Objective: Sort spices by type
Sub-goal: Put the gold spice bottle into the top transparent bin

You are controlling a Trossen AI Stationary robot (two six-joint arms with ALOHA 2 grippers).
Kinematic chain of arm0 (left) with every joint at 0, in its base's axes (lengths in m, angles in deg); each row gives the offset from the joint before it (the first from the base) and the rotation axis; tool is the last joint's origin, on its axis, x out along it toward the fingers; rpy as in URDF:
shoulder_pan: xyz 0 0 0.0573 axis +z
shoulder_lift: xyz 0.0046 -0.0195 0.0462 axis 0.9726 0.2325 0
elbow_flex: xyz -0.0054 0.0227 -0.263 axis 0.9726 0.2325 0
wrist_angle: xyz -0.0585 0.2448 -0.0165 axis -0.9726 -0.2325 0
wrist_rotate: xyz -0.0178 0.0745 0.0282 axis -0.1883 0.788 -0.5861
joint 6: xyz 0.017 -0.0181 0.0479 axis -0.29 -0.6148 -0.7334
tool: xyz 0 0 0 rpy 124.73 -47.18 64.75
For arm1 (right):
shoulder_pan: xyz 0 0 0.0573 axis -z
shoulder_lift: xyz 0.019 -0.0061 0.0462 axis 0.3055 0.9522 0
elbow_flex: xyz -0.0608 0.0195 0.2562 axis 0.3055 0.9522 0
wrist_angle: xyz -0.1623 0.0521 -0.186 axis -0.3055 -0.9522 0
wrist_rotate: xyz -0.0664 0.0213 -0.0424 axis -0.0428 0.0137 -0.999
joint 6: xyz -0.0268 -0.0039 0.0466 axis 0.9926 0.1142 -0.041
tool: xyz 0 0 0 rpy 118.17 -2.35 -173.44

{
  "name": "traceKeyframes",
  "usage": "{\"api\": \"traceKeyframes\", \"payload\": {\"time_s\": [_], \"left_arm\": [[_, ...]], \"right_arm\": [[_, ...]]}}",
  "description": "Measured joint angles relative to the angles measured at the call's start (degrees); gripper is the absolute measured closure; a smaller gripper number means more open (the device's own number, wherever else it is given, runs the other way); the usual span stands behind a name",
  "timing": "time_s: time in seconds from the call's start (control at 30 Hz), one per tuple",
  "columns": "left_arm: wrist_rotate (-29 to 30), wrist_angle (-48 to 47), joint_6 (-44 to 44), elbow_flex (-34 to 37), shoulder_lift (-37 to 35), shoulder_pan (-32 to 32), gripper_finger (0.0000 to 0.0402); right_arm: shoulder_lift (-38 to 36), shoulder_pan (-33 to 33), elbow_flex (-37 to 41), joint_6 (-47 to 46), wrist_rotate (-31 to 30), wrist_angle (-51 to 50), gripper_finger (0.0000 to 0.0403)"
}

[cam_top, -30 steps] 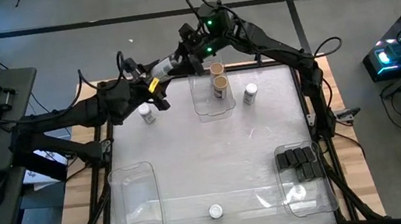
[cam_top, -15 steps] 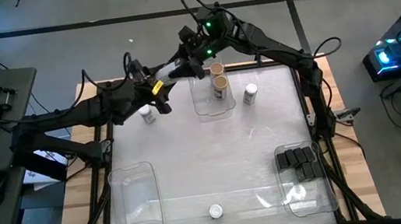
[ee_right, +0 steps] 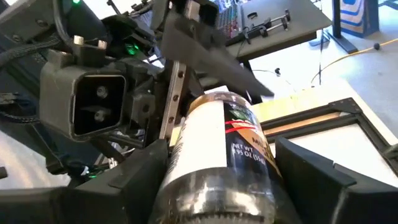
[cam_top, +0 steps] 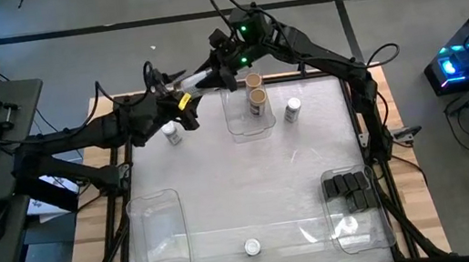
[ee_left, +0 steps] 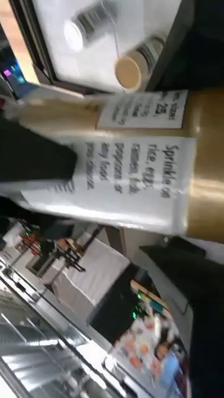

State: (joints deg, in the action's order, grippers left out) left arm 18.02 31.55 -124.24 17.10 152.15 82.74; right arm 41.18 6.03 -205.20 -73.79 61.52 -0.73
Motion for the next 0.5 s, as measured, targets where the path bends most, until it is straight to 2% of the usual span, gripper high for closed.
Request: {"api": "traceKeyframes", "payload": {"time_s": [0.1,0.23,0.5], "left_arm": [[3.1,-0.3,-1.1,0.0,0.0,0.0,0.0032],[8.4,-2.4,-2.2,0.0,-0.6,0.2,0.0025],[9.2,-6.8,3.9,0.0,-4.1,0.3,0.0022]], "right_arm": [[0.0,0.6,0.0,0.0,0.3,-0.1,0.0133],[-0.2,2.3,0.0,-0.2,1.2,-0.3,0.0144],[-1.8,6.0,0.0,0.0,1.4,-1.0,0.0148]]}}
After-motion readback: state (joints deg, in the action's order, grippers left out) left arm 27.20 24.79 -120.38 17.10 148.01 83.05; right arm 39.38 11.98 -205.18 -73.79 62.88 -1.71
